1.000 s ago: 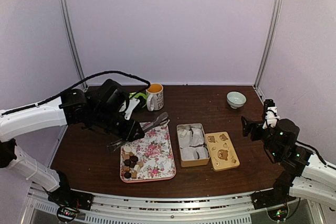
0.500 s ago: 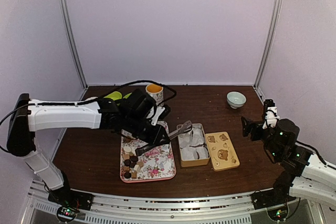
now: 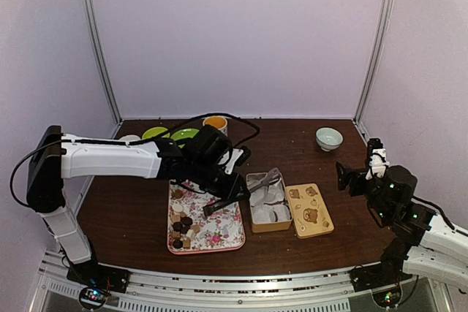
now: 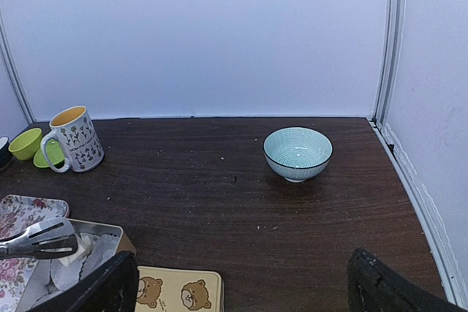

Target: Pack the chocolate

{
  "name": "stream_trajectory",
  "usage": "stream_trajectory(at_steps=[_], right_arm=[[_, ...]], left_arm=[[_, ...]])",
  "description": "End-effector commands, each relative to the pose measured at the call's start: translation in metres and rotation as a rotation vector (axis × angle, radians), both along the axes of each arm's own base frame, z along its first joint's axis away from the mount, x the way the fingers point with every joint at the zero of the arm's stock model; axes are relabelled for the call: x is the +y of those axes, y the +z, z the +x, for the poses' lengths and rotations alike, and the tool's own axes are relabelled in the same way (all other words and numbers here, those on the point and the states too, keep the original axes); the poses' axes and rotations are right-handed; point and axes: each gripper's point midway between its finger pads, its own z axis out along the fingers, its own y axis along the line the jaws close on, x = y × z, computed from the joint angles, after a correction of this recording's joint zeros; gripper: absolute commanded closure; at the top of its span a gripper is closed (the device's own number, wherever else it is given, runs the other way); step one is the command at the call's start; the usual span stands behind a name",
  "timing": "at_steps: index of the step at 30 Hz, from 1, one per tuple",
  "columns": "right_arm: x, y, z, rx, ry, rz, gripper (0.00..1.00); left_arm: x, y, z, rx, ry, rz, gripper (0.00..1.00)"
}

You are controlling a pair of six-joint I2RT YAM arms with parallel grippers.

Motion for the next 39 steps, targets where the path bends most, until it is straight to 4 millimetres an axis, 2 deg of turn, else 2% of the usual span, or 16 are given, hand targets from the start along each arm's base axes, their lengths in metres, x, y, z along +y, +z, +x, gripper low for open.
stream_trajectory(at_steps=[1, 9, 14, 23, 26, 32, 39], right_arm=[[-0.003, -0.002, 0.000, 0.000, -0.015, -0.002, 0.00], [-0.002, -0.002, 0.000, 0.003, -0.008, -0.004, 0.00], [-0.002, -0.002, 0.000, 0.002, -0.008, -0.004, 0.00], [-0.002, -0.002, 0.000, 0.001, -0.009, -0.003, 0.00], [-0.002, -0.002, 0.000, 0.001, -0.009, -0.002, 0.00], [-0.002, -0.002, 0.000, 0.002, -0.008, -0.005, 0.00], [-0.002, -0.002, -0.001, -0.001, -0.007, -0.003, 0.00]], left_arm=[[-0.018, 0.016, 0.012, -0.048, 0.005, -0.047, 0.75], [-0.023, -0.003, 0.019, -0.029, 0.021, 0.001, 0.73], [-0.016, -0.010, 0.025, -0.043, 0.064, 0.041, 0.71], [-0.012, -0.008, 0.028, -0.059, 0.081, 0.057, 0.63], [-0.008, 0.002, 0.027, -0.073, 0.084, 0.049, 0.63], [0.018, 0.023, 0.025, -0.135, 0.109, 0.095, 0.63], [0.061, 0.023, 0.015, -0.161, 0.144, 0.190, 0.63]])
